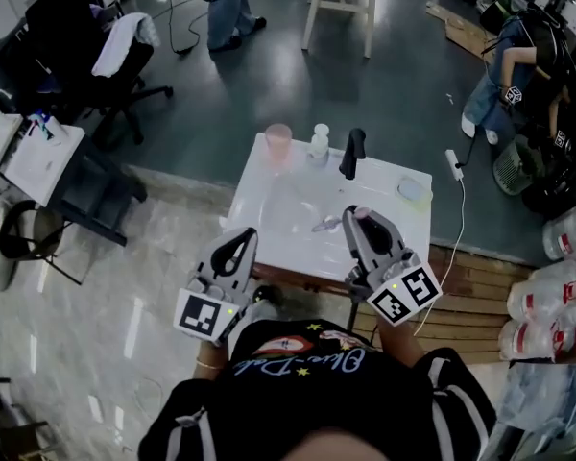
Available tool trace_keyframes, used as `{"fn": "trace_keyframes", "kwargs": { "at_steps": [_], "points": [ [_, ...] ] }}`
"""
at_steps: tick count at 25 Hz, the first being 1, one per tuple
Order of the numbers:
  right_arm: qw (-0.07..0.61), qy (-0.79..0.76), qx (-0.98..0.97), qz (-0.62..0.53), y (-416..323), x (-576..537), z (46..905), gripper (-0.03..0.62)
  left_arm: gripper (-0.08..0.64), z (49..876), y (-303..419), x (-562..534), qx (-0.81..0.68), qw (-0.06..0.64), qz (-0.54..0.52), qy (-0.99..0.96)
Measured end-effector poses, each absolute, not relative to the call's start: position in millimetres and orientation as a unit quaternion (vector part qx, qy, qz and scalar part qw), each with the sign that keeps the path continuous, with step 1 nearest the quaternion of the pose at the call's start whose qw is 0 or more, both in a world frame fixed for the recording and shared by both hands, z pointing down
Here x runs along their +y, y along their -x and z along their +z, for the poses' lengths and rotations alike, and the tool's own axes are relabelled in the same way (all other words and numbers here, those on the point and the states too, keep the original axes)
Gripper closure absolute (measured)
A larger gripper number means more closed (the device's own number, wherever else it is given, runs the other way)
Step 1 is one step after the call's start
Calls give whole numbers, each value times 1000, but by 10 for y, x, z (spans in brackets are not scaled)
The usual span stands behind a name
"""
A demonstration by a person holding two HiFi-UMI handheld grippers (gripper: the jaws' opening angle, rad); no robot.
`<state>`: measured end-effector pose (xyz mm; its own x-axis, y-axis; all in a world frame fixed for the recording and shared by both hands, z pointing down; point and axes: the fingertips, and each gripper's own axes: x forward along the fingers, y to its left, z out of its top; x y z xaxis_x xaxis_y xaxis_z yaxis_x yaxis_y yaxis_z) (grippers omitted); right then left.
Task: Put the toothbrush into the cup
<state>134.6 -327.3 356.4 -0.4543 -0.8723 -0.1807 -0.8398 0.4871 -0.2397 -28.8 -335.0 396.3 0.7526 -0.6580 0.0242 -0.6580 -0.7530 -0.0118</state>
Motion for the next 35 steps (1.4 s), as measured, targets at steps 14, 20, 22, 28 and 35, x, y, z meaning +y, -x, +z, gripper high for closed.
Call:
{"fn": "trace_keyframes", "kwargs": {
  "at_steps": [14,20,22,28,35],
  "points": [
    [109,552,825,-41,-917,-4121,3538,581,558,3972,799,-4242,317,-5,-4,948],
    [98,574,812,-33,-801,-4458,3581,581,558,4041,1000,-4568,307,-9,-10,952],
    [100,581,807,-30,-756,-4557,3595,581,558,4040,1069,-4656,300,-7,-8,954],
    [91,605,791,-18,-752,-4828,3653,581,558,4107,1174,-4876,287,-7,-10,958],
    [87,609,788,-26,-814,-5131,3804,581,558,4129,1207,-5017,312,-7,-23,950]
  ]
}}
